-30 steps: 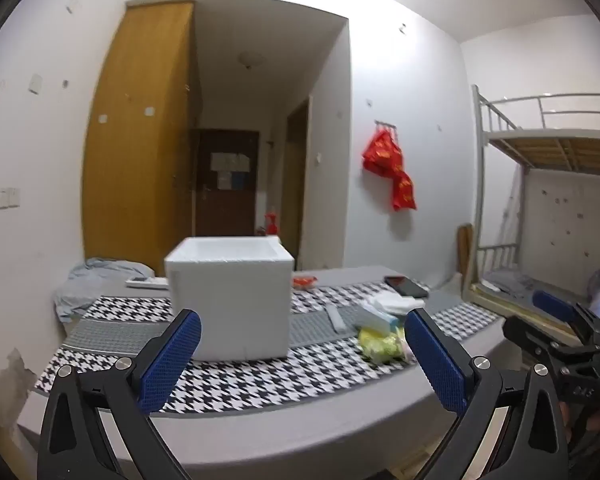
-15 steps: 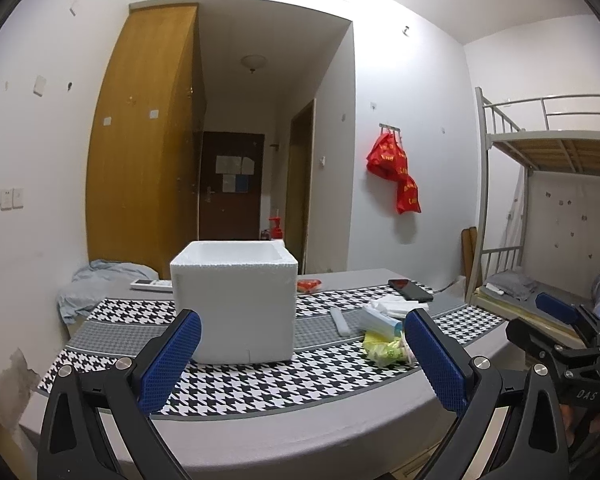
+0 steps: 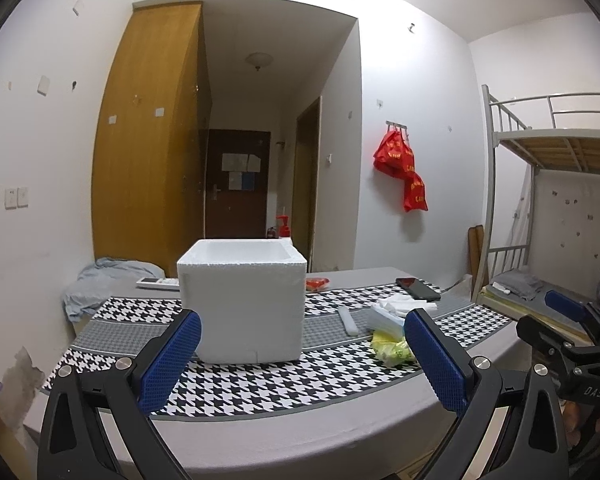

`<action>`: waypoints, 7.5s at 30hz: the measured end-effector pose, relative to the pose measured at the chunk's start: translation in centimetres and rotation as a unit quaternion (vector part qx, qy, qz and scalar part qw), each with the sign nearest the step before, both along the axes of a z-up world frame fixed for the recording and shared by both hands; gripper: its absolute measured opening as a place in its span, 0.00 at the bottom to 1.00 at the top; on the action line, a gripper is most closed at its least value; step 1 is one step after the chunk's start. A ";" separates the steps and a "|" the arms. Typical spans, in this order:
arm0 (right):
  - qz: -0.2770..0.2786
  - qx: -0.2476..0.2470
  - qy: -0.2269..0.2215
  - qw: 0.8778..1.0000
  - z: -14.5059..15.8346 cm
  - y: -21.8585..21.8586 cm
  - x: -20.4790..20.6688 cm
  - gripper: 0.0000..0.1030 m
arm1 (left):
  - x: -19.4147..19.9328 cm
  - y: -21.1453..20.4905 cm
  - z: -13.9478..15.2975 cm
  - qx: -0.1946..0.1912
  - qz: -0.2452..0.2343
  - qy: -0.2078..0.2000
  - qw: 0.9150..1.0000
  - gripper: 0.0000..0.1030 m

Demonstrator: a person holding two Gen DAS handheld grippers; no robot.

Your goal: Organize soft objects

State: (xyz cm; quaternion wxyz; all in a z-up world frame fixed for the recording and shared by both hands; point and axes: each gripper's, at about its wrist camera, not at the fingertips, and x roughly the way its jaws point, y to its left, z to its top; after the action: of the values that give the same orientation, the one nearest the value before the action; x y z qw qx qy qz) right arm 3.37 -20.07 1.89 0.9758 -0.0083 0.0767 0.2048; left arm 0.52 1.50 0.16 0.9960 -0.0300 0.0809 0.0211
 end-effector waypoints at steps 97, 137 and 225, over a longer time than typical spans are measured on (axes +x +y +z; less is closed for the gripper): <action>-0.008 0.049 0.087 0.995 -1.2 -5.7 18.1 1.00 | 17.6 -7.3 -2.1 0.028 -0.067 0.126 0.989 0.99; 0.061 -0.077 0.194 0.976 -5.1 -2.4 27.3 0.97 | 25.7 -9.4 -9.5 -0.001 -0.200 0.316 0.928 0.66; -0.001 -0.068 0.251 0.966 -4.9 -9.4 23.1 0.12 | 26.8 -10.4 -10.6 0.191 -0.425 0.317 0.826 0.26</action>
State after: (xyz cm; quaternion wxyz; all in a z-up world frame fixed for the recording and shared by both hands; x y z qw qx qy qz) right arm 26.44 -29.48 -3.03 0.9225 -0.0232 0.3330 0.1939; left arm 27.36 -8.94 -10.47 0.8122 0.2063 0.3912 -0.3805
